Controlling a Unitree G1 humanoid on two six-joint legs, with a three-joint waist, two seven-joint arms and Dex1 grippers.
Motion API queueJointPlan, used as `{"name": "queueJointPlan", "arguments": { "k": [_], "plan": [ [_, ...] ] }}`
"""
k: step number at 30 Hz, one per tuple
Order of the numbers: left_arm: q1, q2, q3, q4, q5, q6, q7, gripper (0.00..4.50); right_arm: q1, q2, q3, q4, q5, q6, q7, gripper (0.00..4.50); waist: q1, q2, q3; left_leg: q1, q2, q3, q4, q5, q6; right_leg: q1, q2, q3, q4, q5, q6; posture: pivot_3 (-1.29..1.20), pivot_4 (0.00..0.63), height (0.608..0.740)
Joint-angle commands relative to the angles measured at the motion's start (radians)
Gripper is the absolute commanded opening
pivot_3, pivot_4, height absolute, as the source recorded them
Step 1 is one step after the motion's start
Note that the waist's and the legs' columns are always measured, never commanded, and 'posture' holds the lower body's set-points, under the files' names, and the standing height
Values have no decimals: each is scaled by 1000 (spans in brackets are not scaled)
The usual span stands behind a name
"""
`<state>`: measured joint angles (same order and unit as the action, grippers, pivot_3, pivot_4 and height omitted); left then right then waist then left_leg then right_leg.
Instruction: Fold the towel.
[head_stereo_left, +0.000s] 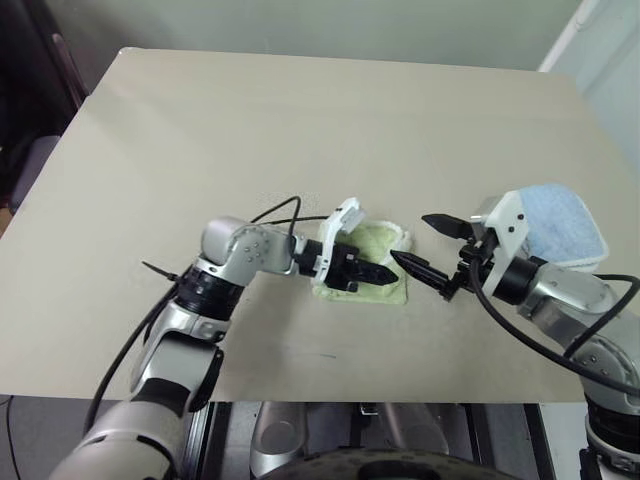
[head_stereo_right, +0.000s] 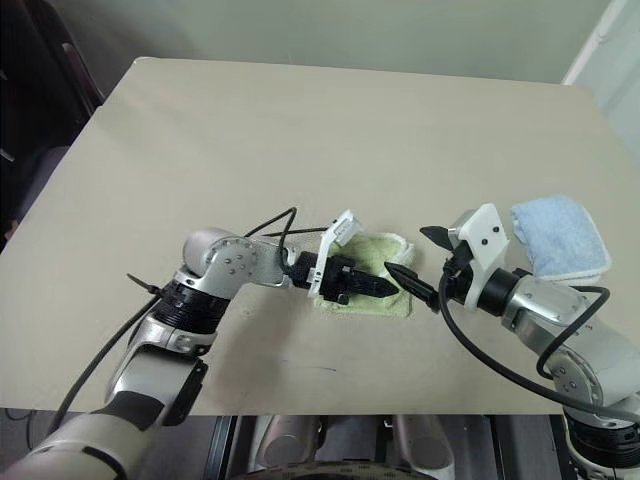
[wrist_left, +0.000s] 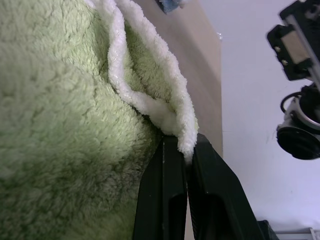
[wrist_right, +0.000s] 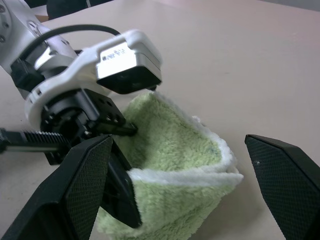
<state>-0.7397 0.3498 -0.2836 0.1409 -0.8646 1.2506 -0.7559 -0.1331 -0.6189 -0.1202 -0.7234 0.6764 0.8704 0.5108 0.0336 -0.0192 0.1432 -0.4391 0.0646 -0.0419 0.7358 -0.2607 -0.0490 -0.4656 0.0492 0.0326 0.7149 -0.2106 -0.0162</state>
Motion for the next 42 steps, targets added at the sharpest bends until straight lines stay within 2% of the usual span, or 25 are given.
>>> {"name": "queueJointPlan", "arguments": {
  "k": [1,4,7,18,21,23,26,29,32,35,37,42],
  "plan": [
    [-5,-17,19,-24,11,-9,-38,11,-6,-15,-25,-34,13,-9,-8,4500,0,0,0,0,0,0,0,0,0,0,0,0,0,0,0,0,150,697],
    [18,-18,31,-53,13,-45,-91,11,-13,-17,-19,-26,11,-14,-8,4500,1,0,0,0,0,1,0,0,0,0,0,0,0,0,0,0,150,697],
    [36,-8,44,-76,16,-68,-134,717,-18,-16,-13,-21,8,-18,-7,4500,1,0,0,0,0,1,0,0,1,0,0,0,0,0,0,0,150,697],
    [30,36,120,-133,16,-79,-165,4447,-31,-16,-6,-1,10,-24,4,4500,1,0,0,0,0,0,0,0,1,0,0,0,0,0,1,0,150,697],
    [29,39,219,-139,23,-177,-149,4447,-43,-13,-8,4,21,-20,6,4500,0,0,0,0,0,0,0,0,1,0,0,0,0,0,1,0,150,697],
    [37,67,238,-145,65,-259,-167,4500,-48,-10,-8,6,30,-19,9,4123,0,0,0,0,0,0,0,0,1,0,0,0,0,1,1,0,150,697],
    [75,155,211,-157,159,-373,-223,3891,-72,14,1,18,48,-22,0,3207,-4,0,0,0,1,-2,0,0,1,0,1,0,0,0,0,0,150,697],
    [113,209,214,-155,194,-466,-291,2873,-102,47,17,45,50,-24,-15,2157,-6,0,0,0,1,-5,-1,0,2,0,1,0,0,0,0,0,150,697],
    [138,210,212,-114,250,-570,-317,1826,-134,90,39,85,40,-32,-30,1111,-1,0,0,-1,3,-7,0,-1,3,-1,0,0,0,0,0,0,150,697],
    [153,169,207,-57,319,-736,-337,781,-156,124,68,122,22,-44,-30,76,3,0,0,-2,4,-8,1,-1,5,-2,-2,1,0,0,0,0,150,697],
    [151,138,207,-20,346,-810,-345,49,-167,141,94,150,4,-57,-28,0,3,0,0,-3,4,-9,1,-2,5,-2,-2,1,0,0,0,0,150,697],
    [147,92,177,57,394,-904,-399,49,-184,191,177,246,-55,-98,-11,0,0,0,0,-5,5,-9,1,-2,5,-4,-2,1,0,1,0,0,150,697]
  ]
}}
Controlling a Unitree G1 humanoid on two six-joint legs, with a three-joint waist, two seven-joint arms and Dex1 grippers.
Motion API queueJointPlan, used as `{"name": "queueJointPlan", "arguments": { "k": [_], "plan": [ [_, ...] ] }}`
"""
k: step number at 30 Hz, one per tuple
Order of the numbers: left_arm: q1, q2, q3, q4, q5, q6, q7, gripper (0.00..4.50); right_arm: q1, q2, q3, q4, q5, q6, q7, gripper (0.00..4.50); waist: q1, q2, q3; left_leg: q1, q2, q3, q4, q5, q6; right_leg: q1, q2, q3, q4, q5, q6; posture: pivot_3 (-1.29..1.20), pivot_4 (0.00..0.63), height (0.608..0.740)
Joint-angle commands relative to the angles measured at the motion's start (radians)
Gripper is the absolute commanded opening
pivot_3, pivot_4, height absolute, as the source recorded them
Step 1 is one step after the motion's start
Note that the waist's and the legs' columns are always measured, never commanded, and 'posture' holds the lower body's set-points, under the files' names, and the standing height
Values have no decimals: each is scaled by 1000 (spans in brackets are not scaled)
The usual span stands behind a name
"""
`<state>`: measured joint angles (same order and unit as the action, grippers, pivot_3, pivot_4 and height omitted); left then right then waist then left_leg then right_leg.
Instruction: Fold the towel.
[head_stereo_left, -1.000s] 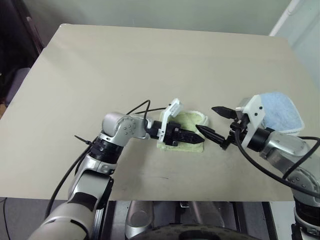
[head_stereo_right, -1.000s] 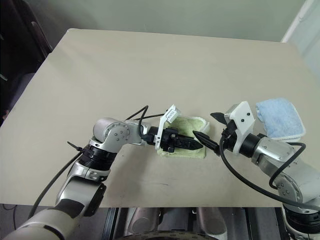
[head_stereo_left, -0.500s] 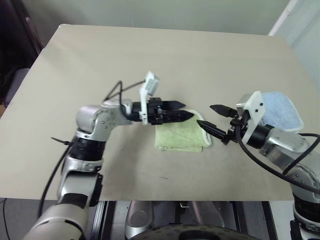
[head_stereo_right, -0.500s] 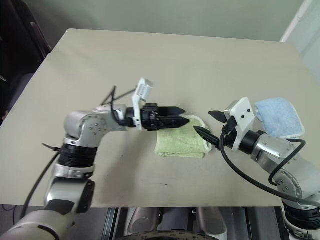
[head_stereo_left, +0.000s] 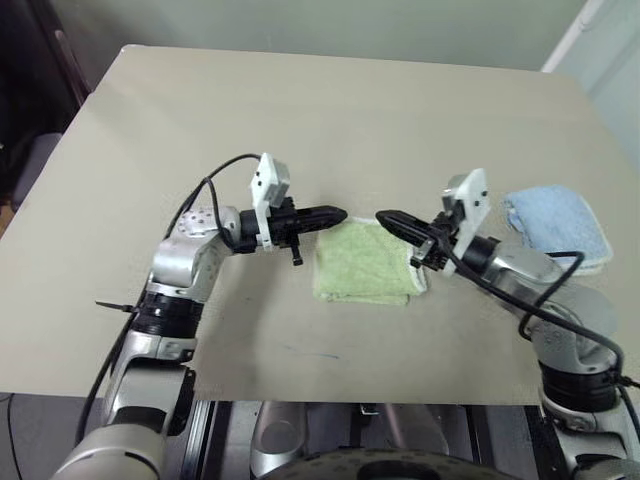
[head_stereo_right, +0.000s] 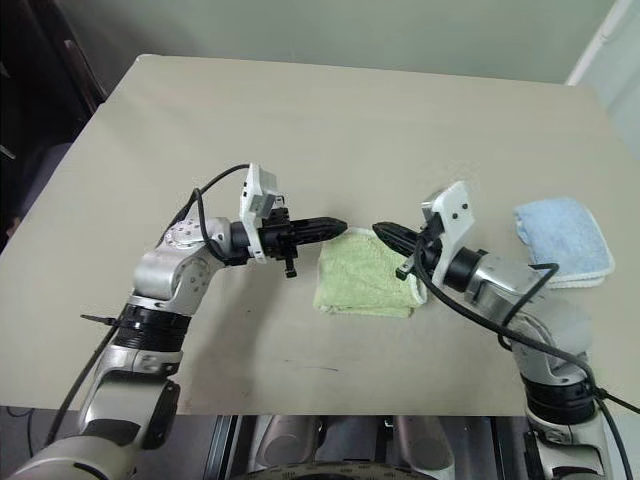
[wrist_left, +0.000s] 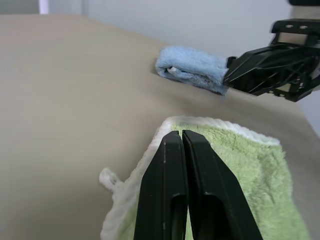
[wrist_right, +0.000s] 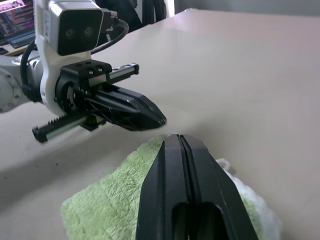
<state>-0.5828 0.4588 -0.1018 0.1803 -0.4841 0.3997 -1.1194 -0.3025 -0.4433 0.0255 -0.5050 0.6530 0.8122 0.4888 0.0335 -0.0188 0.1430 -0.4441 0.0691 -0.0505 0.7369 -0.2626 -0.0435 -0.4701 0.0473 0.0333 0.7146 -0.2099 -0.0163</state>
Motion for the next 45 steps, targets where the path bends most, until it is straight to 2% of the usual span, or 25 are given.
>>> {"name": "queueJointPlan", "arguments": {
  "k": [1,9,13,18,22,26,32,37,39,45],
  "plan": [
    [-13,-25,-2,24,10,-51,-44,49,-13,21,41,43,-43,-47,13,0,0,0,0,0,0,0,0,0,0,0,0,0,0,0,0,0,150,697],
    [-1,-79,39,56,-52,-11,-102,49,10,104,-6,103,-32,-50,-30,0,0,0,0,-1,0,0,0,0,0,-1,0,0,0,3,3,0,150,697],
    [45,-71,6,73,-25,-44,-165,49,64,150,-5,125,-53,-68,-57,0,-2,0,0,-1,1,0,0,0,0,-1,0,0,0,3,2,0,150,697],
    [95,-45,-85,159,115,-234,-249,49,158,210,32,155,-101,-103,-95,0,-3,1,0,-1,1,0,0,0,0,-1,0,0,0,3,2,0,150,697],
    [82,-55,-108,290,192,-366,-259,49,200,198,111,187,-190,-149,-85,0,-4,1,-1,0,1,0,1,0,0,0,0,0,0,3,-1,0,150,697],
    [58,-70,-97,387,219,-447,-245,49,195,173,129,223,-249,-182,-78,0,-6,4,-5,6,1,-1,1,1,1,6,0,1,0,4,-1,0,150,697],
    [35,-86,-56,404,191,-420,-218,49,175,161,98,221,-244,-199,-62,0,-6,8,-8,8,0,-2,1,1,3,9,0,1,0,4,-1,0,150,697],
    [59,-47,-23,244,104,-246,-244,49,147,124,40,126,-140,-139,-3,0,-9,8,-8,6,0,-2,1,2,3,8,0,0,-1,4,-1,0,150,697],
    [69,-22,-9,171,68,-170,-249,573,130,107,3,85,-79,-100,12,0,-12,8,-7,3,0,-1,1,2,3,6,0,0,-2,4,-1,0,150,697],
    [70,46,68,11,-43,34,-211,2688,82,12,-75,23,41,-13,73,1922,-12,8,-8,-5,0,0,0,2,1,-2,0,0,-2,0,1,0,150,697]
  ]
}}
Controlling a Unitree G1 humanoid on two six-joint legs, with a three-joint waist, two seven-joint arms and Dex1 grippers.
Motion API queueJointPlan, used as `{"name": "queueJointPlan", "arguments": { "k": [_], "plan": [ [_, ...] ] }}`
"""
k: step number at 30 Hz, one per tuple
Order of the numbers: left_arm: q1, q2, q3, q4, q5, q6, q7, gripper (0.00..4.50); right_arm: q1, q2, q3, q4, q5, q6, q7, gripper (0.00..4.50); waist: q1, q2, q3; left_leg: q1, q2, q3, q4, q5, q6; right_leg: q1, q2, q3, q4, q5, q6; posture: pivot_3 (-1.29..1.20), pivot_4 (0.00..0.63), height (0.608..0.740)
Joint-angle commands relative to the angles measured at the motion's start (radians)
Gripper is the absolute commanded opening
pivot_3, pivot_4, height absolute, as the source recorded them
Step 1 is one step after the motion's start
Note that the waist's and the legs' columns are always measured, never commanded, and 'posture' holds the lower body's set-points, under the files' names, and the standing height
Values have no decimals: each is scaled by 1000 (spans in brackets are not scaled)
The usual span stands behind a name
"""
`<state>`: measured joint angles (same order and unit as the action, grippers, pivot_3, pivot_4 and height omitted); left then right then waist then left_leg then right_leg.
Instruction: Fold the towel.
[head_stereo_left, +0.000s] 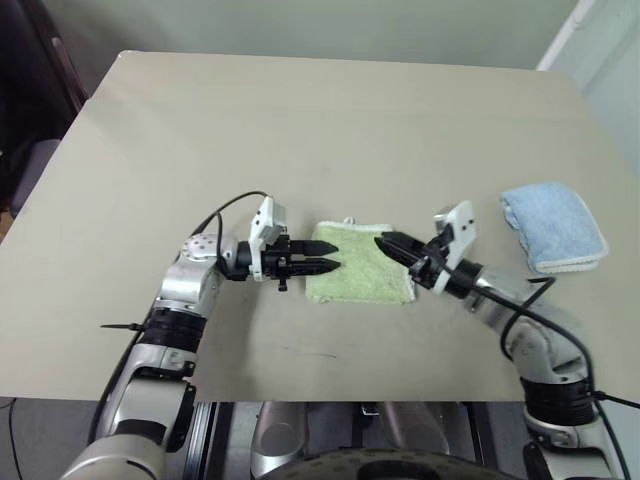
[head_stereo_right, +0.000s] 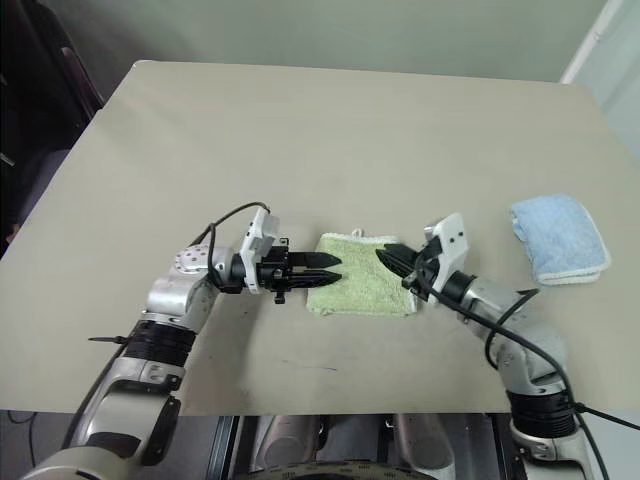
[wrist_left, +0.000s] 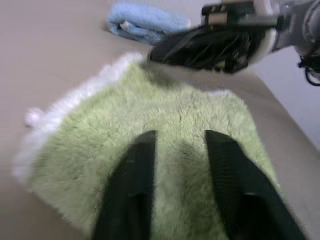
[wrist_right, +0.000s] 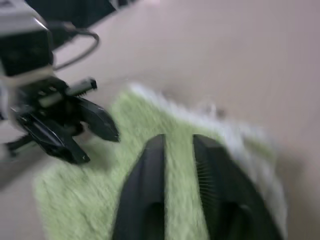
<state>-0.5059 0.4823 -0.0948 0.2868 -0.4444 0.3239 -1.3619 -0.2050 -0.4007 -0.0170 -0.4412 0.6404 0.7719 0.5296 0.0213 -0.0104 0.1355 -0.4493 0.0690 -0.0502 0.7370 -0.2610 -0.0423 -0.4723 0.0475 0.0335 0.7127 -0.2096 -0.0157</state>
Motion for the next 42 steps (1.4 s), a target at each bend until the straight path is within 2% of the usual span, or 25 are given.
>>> {"name": "queueJointPlan", "arguments": {
  "k": [1,5,7,8,11,15,19,23,29,35,42],
  "plan": [
    [-7,29,80,-119,-109,153,46,2977,-20,-43,-36,-42,60,34,37,2248,0,0,0,-2,0,0,0,0,0,-2,0,0,0,0,0,0,150,697],
    [1,72,170,-213,-247,420,159,4433,-30,-78,-45,-42,74,44,51,3662,1,0,0,-4,0,1,0,0,-1,-4,0,0,0,2,4,0,150,697],
    [7,109,188,-232,-273,532,207,4500,-30,-91,-50,-46,82,47,56,4327,1,0,0,-3,1,0,-1,0,-1,-4,0,0,0,2,4,0,150,697],
    [7,121,201,-235,-290,575,225,4500,-32,-95,-52,-48,86,49,57,4477,1,0,0,-3,1,1,-1,0,-1,-3,0,0,0,1,4,0,150,697],
    [-6,147,264,-225,-382,775,304,4500,-38,-117,-65,-63,118,64,75,4477,1,0,0,-2,1,0,-1,0,-1,-3,0,0,0,-1,0,0,150,697],
    [-20,211,276,-224,-440,1072,404,4500,-28,-219,-43,-72,98,44,177,4477,1,0,0,-2,1,0,-1,0,-1,-3,0,1,0,1,-2,0,150,697],
    [-66,194,313,-149,-483,1274,495,4500,-19,-327,-27,-92,67,4,280,4477,6,0,0,-1,0,-1,-1,2,-1,-2,0,0,0,2,-3,0,150,697],
    [-88,156,318,-35,-510,1290,622,4500,-13,-422,-23,-114,92,55,337,4477,6,0,1,0,0,0,-1,2,-2,-2,0,0,1,3,-4,0,150,697],
    [-111,111,271,77,-634,1290,750,4500,9,-467,-22,-130,79,32,377,4477,9,-1,1,5,-1,2,-2,3,-3,3,0,1,1,2,-3,0,150,697],
    [-154,23,224,146,-742,1290,855,4500,7,-459,-9,-128,60,9,372,4477,27,-1,1,7,-5,3,-1,5,-1,8,0,3,0,1,-1,0,150,697],
    [-165,-2,158,172,-860,1290,933,4500,5,-460,-16,-126,46,4,360,4477,29,-1,1,7,-6,7,-1,5,-1,8,0,3,0,0,1,0,150,697]
  ]
}}
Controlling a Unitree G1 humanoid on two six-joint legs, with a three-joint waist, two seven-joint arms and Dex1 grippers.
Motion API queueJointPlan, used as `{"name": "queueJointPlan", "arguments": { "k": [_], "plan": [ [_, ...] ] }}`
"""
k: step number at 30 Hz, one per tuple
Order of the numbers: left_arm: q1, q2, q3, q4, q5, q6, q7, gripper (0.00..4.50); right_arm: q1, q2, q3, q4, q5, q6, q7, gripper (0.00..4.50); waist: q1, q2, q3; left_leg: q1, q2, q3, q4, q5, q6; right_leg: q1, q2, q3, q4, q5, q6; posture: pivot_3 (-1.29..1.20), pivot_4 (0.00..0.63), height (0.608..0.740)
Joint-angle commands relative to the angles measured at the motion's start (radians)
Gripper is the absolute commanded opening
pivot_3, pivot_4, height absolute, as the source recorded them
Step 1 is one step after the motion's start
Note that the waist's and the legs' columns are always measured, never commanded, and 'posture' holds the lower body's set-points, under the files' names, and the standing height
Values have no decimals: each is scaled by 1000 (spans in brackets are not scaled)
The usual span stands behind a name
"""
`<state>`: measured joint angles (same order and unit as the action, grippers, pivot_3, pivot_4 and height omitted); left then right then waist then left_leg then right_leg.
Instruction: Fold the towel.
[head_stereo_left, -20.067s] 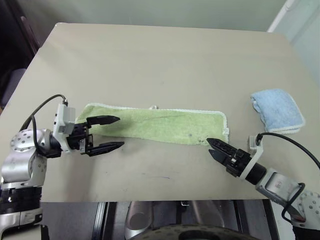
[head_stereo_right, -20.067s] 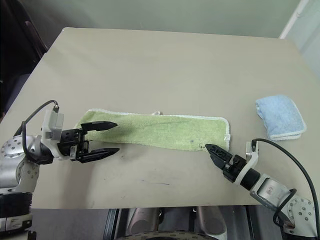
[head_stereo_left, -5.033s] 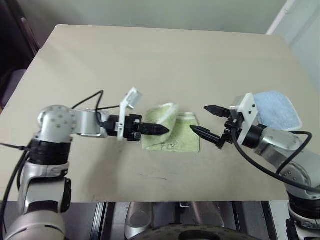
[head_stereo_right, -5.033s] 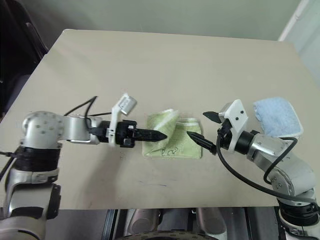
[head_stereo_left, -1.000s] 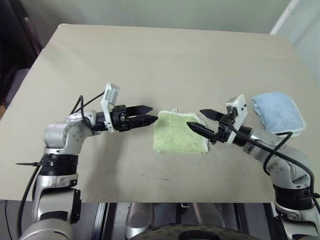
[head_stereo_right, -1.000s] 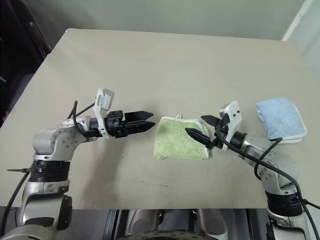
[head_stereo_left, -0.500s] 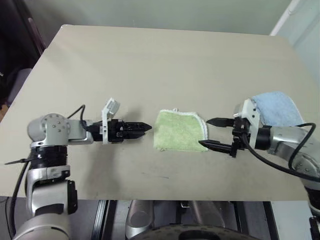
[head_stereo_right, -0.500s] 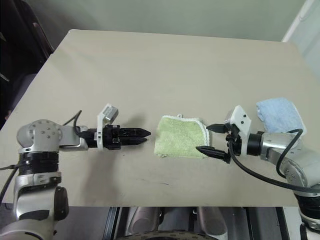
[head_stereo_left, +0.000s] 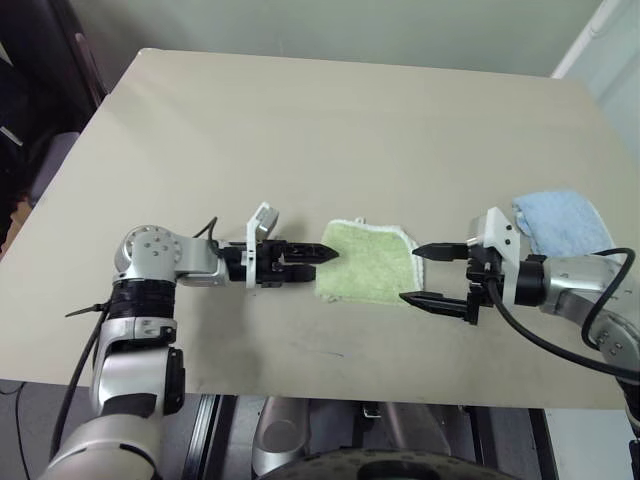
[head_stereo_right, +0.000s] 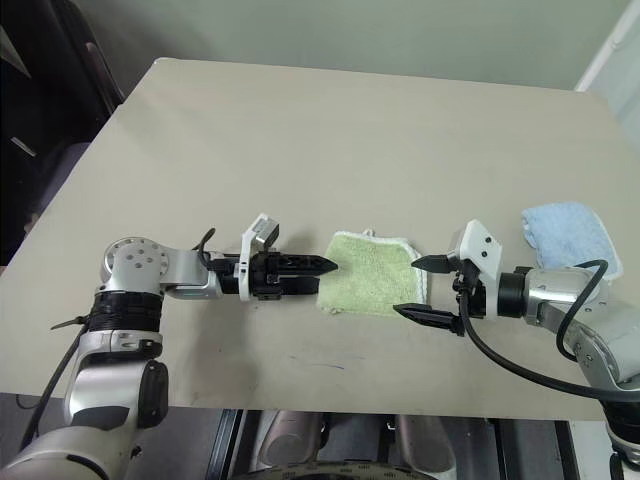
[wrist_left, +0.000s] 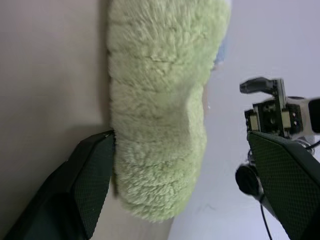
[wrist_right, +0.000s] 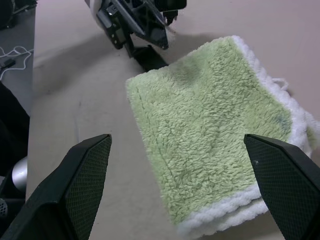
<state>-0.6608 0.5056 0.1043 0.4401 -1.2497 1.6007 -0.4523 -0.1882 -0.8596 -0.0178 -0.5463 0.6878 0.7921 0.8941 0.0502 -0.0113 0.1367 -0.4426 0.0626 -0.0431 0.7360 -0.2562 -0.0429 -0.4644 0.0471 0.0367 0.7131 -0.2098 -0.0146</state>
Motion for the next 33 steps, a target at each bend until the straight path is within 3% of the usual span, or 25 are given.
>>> {"name": "queueJointPlan", "arguments": {
  "k": [1,6,12,22,25,33],
  "plan": [
    [-12,-33,-45,22,-62,14,35,4500,-12,0,-15,-22,-3,-16,-5,4477,1,0,0,0,0,0,0,0,0,0,0,0,0,0,0,0,150,697],
    [-4,-65,-96,-19,-83,14,55,4500,-3,3,-8,-31,-18,-21,-9,4477,3,0,0,0,-2,2,0,0,0,0,0,0,0,-1,1,0,150,697],
    [-39,-162,-73,18,-12,14,73,4500,-4,27,40,-18,-70,-47,-17,4477,6,0,0,0,-13,-3,0,1,5,3,-4,1,0,-3,6,0,150,697],
    [-36,-225,-29,-1,144,14,52,4500,3,89,79,-35,-113,-51,-70,4477,6,0,0,7,-26,-7,0,2,20,13,-4,28,0,-7,19,0,150,697],
    [-29,-240,-10,-15,170,14,49,3890,5,91,69,-40,-109,-48,-74,4500,6,0,1,7,-30,-9,0,2,23,13,-4,37,0,-9,22,0,150,697],
    [-29,-282,13,-27,239,14,23,1108,12,73,43,-57,-97,-39,-69,4500,5,0,1,6,-33,-6,0,-1,28,13,-3,46,0,-11,26,0,150,697]
  ]
}}
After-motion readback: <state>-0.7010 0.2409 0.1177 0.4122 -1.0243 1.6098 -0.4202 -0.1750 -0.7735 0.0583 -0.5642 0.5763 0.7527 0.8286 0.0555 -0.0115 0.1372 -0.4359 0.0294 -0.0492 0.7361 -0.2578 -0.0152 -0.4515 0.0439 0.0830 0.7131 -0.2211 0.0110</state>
